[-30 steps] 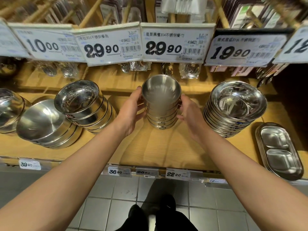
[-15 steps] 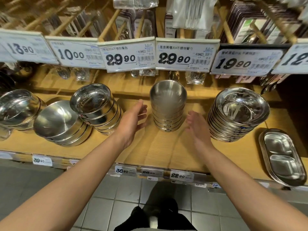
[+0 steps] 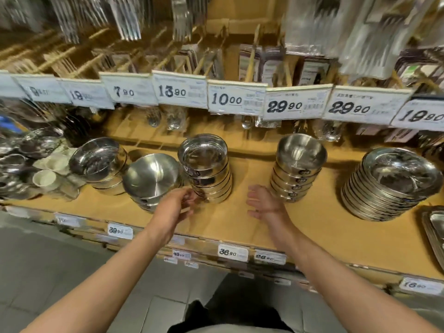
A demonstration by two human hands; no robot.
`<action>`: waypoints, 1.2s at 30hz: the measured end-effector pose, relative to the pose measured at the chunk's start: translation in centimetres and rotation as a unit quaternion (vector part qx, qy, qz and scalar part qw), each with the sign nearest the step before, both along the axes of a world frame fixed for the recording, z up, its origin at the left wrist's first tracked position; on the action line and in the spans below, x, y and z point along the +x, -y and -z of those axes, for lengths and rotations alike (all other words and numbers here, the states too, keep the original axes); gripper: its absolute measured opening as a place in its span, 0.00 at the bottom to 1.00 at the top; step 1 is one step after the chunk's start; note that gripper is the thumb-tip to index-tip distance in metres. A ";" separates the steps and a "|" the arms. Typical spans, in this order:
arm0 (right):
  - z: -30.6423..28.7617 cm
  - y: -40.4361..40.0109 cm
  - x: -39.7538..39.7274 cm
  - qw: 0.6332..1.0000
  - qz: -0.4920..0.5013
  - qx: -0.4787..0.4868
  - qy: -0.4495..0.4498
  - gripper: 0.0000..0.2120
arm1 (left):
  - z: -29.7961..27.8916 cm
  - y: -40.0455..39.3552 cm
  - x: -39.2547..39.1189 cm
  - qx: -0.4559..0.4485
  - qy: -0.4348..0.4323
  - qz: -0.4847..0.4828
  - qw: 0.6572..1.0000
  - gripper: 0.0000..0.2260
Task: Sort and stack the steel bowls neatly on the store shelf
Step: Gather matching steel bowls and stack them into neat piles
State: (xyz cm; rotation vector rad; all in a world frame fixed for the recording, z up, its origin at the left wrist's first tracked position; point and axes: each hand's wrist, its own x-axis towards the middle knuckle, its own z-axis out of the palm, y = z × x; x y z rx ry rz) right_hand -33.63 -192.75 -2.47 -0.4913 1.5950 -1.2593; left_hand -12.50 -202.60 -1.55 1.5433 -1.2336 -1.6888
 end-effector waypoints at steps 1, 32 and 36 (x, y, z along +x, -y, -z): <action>-0.1 0.7 0.9 1.000 -0.013 -0.010 0.000 0.10 | -0.2 0.8 0.5 -0.005 -0.001 0.006 1.000 0.13; 2.4 8.4 1.4 0.987 0.137 -0.085 -0.016 0.20 | 1.8 8.1 -6.6 0.053 -0.173 0.074 0.981 0.20; 1.8 8.2 1.6 0.987 0.130 -0.070 -0.057 0.19 | 0.7 8.2 -7.3 0.018 -0.122 0.097 0.988 0.26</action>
